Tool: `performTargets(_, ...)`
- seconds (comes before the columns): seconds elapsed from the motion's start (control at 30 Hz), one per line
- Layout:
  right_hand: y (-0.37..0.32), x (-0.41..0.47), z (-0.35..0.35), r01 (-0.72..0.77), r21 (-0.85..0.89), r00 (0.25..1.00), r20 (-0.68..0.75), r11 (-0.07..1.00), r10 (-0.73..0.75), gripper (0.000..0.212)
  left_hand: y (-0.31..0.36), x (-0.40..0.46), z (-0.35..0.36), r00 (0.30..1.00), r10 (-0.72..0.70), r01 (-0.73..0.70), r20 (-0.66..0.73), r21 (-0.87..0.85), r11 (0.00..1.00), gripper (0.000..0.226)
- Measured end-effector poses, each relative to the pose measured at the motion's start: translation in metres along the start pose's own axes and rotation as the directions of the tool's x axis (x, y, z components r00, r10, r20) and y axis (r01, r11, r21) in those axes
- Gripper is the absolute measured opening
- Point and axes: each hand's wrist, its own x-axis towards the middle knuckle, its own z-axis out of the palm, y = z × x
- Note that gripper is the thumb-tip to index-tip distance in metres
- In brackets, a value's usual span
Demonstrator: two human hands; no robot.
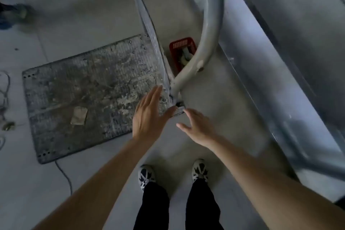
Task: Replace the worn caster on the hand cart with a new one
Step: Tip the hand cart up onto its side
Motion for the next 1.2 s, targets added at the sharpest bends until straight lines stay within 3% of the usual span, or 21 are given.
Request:
performTargets(0.27, 0.034, 0.067, 0.046, 0.045, 0.127, 0.997, -0.065, 0.991, -0.037, 0.066, -0.018, 0.034, 0.036, 0.966, 0.120, -0.153, -0.227, -0.134, 0.979, 0.060)
performTargets(0.43, 0.036, 0.094, 0.063, 0.045, 0.230, 0.995, -0.093, 0.972, -0.024, 0.051, -0.021, 0.041, 0.044, 0.956, 0.157, -0.195, -0.249, -0.134, 0.972, 0.058)
performTargets(0.7, 0.034, 0.122, 0.066, 0.071, 0.405, 0.991, -0.135, 0.911, -0.017, 0.049, -0.017, 0.056, 0.045, 0.933, 0.174, -0.217, -0.314, -0.107, 0.970, 0.056)
performTargets(0.9, 0.043, 0.140, 0.052, 0.151, 0.404, 0.986, -0.129, 0.902, -0.107, 0.039, -0.018, 0.071, 0.040, 0.918, 0.192, -0.240, -0.346, -0.100, 0.966, 0.050)
performTargets(1.1, 0.050, 0.150, 0.059, 0.210, 0.420, 0.974, -0.167, 0.883, -0.152, 0.036, -0.019, 0.073, 0.041, 0.877, 0.240, -0.303, -0.416, -0.091, 0.949, 0.063)
performTargets(1.2, 0.050, 0.150, 0.063, 0.225, 0.418, 0.972, -0.165, 0.880, -0.169, 0.018, -0.020, 0.075, 0.042, 0.870, 0.312, -0.353, -0.381, -0.043, 0.934, 0.047)
